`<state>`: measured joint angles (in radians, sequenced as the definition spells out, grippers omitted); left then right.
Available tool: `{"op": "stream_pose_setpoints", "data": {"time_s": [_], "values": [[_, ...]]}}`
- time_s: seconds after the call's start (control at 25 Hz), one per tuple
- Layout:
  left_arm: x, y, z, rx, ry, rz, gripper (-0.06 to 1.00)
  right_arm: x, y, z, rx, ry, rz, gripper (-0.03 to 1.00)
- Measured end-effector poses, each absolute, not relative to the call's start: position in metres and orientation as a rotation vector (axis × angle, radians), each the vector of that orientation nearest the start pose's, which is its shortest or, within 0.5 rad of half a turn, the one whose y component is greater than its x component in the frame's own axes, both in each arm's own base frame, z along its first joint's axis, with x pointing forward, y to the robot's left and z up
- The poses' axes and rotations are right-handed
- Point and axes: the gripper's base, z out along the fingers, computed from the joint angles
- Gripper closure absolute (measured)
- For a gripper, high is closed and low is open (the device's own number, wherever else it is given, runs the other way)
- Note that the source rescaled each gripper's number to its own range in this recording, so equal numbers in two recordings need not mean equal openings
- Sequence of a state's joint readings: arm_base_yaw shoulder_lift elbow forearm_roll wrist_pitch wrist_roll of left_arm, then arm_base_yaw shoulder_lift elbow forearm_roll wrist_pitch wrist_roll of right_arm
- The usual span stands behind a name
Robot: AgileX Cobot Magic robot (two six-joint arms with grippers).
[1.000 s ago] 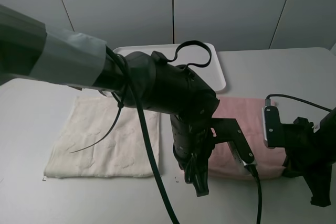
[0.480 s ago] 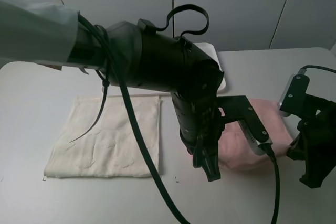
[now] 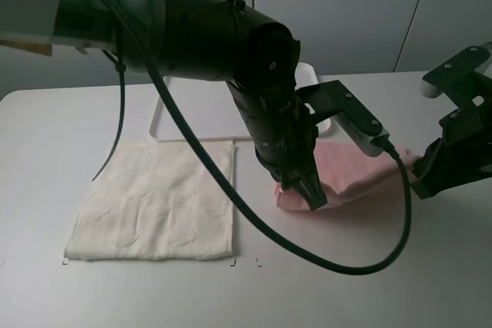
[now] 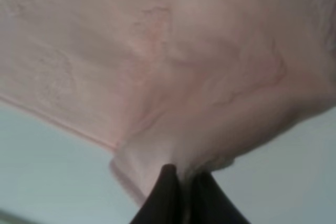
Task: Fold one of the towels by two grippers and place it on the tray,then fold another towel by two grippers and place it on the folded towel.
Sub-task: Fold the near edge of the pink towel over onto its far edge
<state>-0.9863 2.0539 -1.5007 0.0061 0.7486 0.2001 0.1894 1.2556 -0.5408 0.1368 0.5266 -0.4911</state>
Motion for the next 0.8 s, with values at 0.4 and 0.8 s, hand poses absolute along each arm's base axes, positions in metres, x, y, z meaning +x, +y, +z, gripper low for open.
{"op": "stream_pose_setpoints", "data": {"time_s": [0.4,0.8], "values": [[0.267,-0.351,0.181,1.329,2.333,-0.252,0.94,0.218,0.038,0.172,-0.525,2.639,-0.066,0.97],[0.284,-0.348,0.173,1.216,2.323,-0.218,0.78,0.239,0.041,0.157,-0.561,2.522,-0.101,0.96]]}}
